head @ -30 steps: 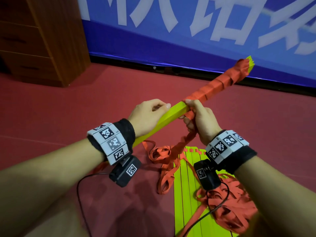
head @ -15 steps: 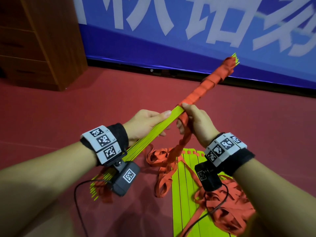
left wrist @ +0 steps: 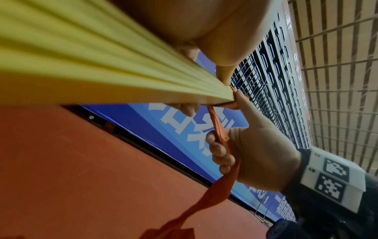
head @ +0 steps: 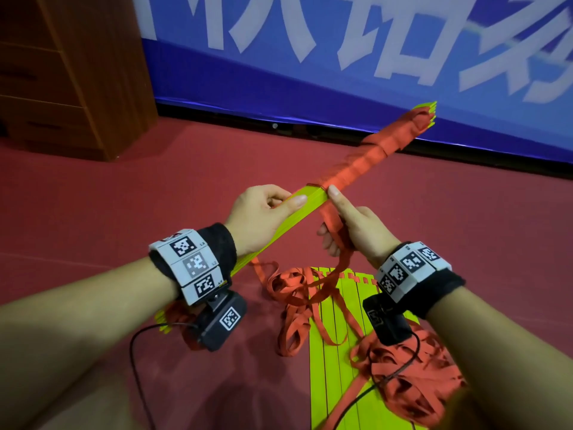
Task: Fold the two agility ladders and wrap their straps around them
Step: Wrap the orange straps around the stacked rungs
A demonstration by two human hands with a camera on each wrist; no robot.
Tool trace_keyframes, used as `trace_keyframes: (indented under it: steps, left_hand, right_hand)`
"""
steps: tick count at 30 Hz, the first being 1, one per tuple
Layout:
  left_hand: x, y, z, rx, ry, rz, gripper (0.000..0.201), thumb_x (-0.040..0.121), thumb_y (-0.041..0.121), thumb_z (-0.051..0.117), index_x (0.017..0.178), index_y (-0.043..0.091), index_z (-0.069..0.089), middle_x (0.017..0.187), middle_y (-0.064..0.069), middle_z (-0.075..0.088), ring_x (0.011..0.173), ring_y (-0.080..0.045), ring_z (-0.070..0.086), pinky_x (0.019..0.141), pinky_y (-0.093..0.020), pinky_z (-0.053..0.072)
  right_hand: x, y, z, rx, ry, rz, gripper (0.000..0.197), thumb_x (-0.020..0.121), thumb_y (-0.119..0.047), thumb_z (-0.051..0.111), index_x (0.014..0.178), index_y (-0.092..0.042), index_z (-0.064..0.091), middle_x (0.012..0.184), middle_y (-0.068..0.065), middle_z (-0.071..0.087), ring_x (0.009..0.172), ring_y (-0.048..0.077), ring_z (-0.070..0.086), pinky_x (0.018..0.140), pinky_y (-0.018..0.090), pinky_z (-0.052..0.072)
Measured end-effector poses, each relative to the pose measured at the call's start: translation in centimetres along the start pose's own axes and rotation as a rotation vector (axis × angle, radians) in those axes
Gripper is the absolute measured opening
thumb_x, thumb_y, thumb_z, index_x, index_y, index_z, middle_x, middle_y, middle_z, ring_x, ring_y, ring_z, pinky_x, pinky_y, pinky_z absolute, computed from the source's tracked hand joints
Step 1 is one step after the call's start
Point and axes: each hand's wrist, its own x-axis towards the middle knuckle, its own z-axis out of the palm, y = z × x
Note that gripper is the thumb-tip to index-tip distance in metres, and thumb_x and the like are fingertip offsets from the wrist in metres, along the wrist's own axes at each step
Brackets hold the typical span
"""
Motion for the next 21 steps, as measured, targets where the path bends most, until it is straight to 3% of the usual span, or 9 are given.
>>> trace_keyframes:
  steps: [3, 10, 13, 18, 21]
  left_hand:
    - [-0.1, -0.2, 0.0, 0.083, 0.059, 0.018, 0.026, 0.09, 0.047, 0.072, 0.098, 0.023, 0.073, 0.081, 0.009, 0.065, 0.072, -0.008, 0.055, 0.065, -0.025, 0.04]
    - [-0.3, -0.4, 0.2, 0.188, 0.108, -0.017, 0.029, 0.087, 0.055, 0.071, 0.098, 0.028, 0.07, 0.084, 0.015, 0.063, 0.083, -0.012, 0.06, 0.071, -0.029, 0.043]
    - [-0.6, -0.1, 0.2, 0.293, 0.119, -0.001, 0.031, 0.085, 0.056, 0.072, 0.098, 0.028, 0.067, 0.089, 0.013, 0.065, 0.092, -0.017, 0.063, 0.078, -0.035, 0.05]
    - [-1.1, 0.4, 0.4, 0.427, 0.156, 0.109, 0.035, 0.081, 0.058, 0.074, 0.094, 0.028, 0.061, 0.09, 0.008, 0.065, 0.085, -0.019, 0.059, 0.066, -0.034, 0.039]
    - [-1.2, 0.3, 0.4, 0.422, 0.143, 0.136, 0.035, 0.08, 0.057, 0.075, 0.093, 0.029, 0.06, 0.092, 0.007, 0.065, 0.086, -0.019, 0.06, 0.069, -0.037, 0.044]
  right_hand:
    - [0.3, 0.1, 0.3, 0.006, 0.028, -0.029, 0.075, 0.097, -0.064, 0.044, 0.08, 0.005, 0.069, 0.06, 0.017, 0.066, 0.047, 0.023, 0.06, 0.052, 0.028, 0.053]
    - [0.5, 0.1, 1.3, 0.06, 0.047, -0.043, 0.064, 0.105, -0.05, 0.043, 0.079, 0.003, 0.068, 0.053, 0.008, 0.064, 0.04, 0.015, 0.056, 0.043, 0.022, 0.047]
    - [0.6, -0.3, 1.9, 0.096, 0.059, -0.042, 0.063, 0.103, -0.052, 0.047, 0.082, 0.003, 0.069, 0.054, 0.009, 0.062, 0.04, 0.015, 0.054, 0.044, 0.022, 0.046]
    - [0.8, 0.0, 2.4, 0.109, 0.134, -0.033, 0.065, 0.097, -0.059, 0.054, 0.072, -0.001, 0.069, 0.052, 0.008, 0.059, 0.04, 0.016, 0.05, 0.042, 0.022, 0.044]
    - [1.3, 0.6, 2.4, 0.059, 0.179, -0.076, 0.065, 0.099, -0.056, 0.053, 0.068, -0.002, 0.07, 0.051, 0.007, 0.057, 0.04, 0.015, 0.049, 0.046, 0.025, 0.044]
